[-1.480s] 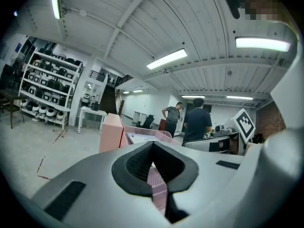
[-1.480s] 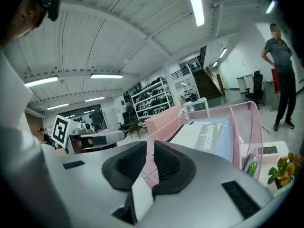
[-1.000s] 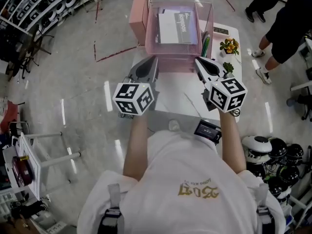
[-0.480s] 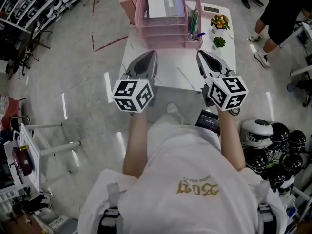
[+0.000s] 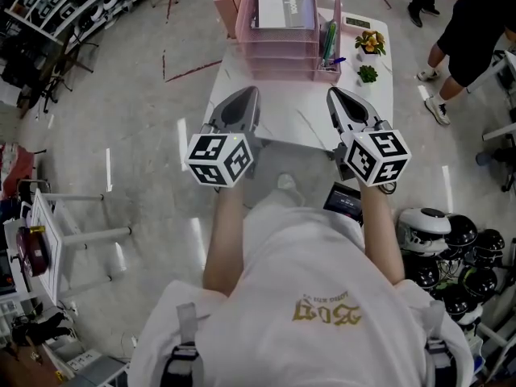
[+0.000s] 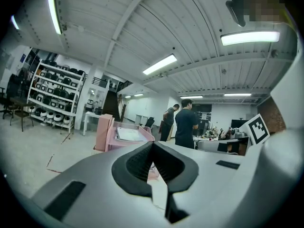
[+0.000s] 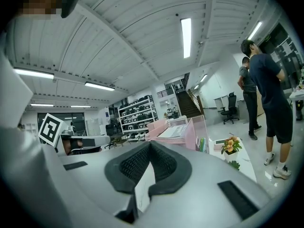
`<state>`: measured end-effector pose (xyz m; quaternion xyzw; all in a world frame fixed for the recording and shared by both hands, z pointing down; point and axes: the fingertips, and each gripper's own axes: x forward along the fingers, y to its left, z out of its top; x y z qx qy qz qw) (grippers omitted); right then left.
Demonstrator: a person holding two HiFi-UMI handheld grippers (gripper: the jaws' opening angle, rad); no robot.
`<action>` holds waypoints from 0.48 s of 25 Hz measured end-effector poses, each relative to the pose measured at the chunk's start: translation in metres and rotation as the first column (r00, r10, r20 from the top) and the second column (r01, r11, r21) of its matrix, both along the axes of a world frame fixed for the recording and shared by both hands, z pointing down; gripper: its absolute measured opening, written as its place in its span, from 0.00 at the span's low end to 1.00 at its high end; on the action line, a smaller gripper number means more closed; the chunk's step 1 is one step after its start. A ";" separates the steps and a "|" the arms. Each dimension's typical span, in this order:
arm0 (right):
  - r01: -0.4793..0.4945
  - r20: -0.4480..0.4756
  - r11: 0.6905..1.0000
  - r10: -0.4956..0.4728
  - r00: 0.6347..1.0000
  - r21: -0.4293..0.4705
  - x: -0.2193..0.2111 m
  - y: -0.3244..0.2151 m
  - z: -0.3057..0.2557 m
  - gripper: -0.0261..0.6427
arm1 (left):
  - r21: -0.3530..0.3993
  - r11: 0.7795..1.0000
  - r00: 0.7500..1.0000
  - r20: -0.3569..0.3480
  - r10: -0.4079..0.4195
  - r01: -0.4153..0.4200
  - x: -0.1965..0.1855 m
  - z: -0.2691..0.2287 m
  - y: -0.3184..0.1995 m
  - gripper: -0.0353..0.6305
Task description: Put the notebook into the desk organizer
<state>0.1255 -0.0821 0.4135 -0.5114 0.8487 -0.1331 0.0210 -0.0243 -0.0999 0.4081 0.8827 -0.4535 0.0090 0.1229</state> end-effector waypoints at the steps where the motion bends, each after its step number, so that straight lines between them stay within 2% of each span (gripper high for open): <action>1: 0.001 0.000 1.000 -0.001 1.000 0.000 0.000 0.000 0.000 0.06 | 0.000 1.000 1.000 0.000 -0.001 0.001 0.000 0.000 0.000 0.08; 12: 0.007 0.026 1.000 -0.006 1.000 -0.022 -0.010 0.000 0.003 0.06 | -0.016 1.000 1.000 0.000 -0.016 0.016 -0.012 0.001 0.001 0.08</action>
